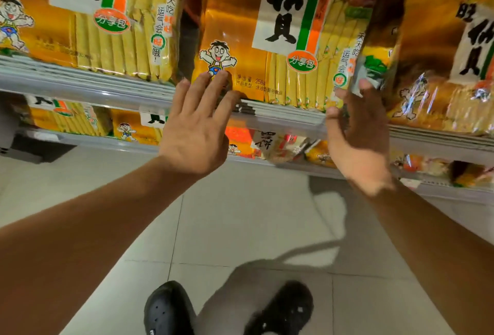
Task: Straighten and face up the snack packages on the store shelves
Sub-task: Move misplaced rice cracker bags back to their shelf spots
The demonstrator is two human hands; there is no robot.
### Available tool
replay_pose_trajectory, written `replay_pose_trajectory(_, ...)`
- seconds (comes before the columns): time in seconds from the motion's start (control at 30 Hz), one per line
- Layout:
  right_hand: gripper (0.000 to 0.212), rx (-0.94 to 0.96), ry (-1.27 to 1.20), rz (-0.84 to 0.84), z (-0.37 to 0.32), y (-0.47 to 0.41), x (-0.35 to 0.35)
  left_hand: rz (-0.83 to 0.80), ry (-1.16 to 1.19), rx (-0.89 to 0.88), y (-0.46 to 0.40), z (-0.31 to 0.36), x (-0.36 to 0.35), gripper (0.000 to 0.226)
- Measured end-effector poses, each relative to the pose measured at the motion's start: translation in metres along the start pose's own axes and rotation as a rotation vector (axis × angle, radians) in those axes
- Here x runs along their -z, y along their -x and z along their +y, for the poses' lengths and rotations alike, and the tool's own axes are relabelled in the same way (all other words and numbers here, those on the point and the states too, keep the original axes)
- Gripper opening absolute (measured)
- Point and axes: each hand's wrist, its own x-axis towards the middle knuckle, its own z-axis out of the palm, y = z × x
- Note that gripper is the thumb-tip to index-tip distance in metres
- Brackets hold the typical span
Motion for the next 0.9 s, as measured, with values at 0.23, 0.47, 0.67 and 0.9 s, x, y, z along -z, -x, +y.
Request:
replay_pose_trajectory(0.23,0.035,0.09,-0.056,0.203,0.015,0.007,-0.027,0.316,-0.053,0.02,-0.007,0.004,-0.046,0.074)
replay_pose_trajectory(0.47,0.049,0.32,-0.244,0.252,0.056,0.074,-0.082,0.122,0.213,-0.235,0.057,0.024,-0.162,0.076)
replay_pose_trajectory(0.67,0.059,0.004,-0.283,0.093,0.121,0.1,-0.195,0.106,1.016,0.591,0.023,0.007,-0.252,0.07)
replay_pose_trajectory(0.9,0.086,-0.439,-0.753,-0.167,0.162,0.054,-0.265,0.107,1.309,0.62,-0.002,-0.019,-0.303,0.096)
